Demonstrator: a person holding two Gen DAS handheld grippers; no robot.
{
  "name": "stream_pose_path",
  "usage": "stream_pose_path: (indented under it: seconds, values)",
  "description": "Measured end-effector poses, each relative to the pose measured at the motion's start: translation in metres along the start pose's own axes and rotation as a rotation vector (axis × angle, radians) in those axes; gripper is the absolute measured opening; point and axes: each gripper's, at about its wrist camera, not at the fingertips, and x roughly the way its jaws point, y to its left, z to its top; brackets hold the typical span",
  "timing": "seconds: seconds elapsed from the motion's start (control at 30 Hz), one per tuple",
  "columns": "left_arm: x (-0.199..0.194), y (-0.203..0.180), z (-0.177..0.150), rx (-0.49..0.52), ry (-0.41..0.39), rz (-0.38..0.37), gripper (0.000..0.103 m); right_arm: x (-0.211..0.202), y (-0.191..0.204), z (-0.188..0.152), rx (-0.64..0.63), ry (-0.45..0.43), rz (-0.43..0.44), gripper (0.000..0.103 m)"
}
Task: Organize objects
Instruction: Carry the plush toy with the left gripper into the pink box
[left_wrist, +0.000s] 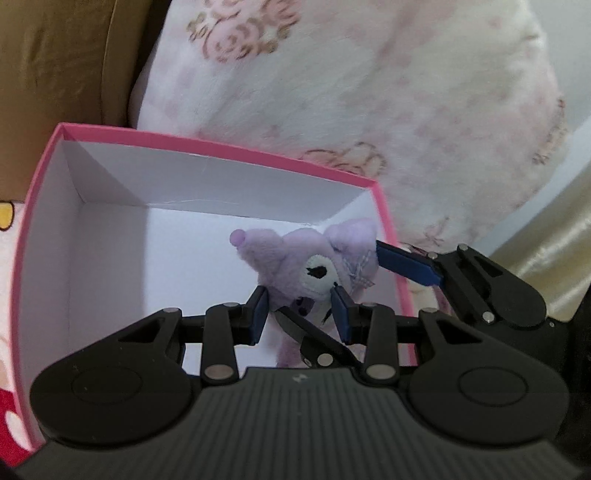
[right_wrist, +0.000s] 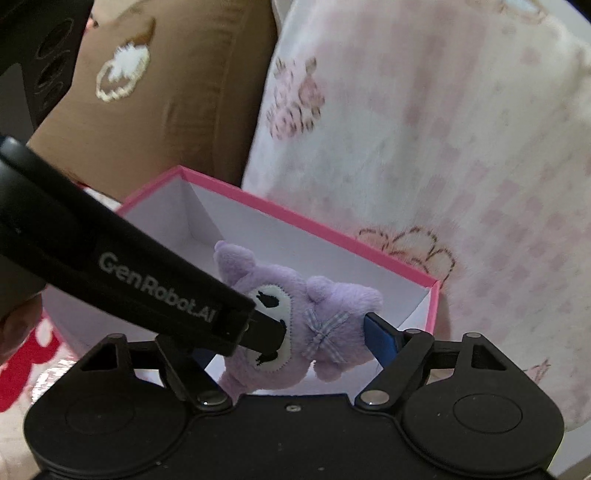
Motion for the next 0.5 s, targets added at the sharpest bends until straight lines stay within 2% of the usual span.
stream_pose_path:
  seconds: [0.3,0.5]
  values:
    - [0.041,0.019,0.016,-0.042,0.026,0.019,0.036,0.045,-0.007,0.008,0.01,0.09,-0.015,0.077]
    - [0.054,0.03,0.019,-0.053,0.039,0.037,0.036,0.062,-0.008,0.007,0.017,0.162,0.014,0.07]
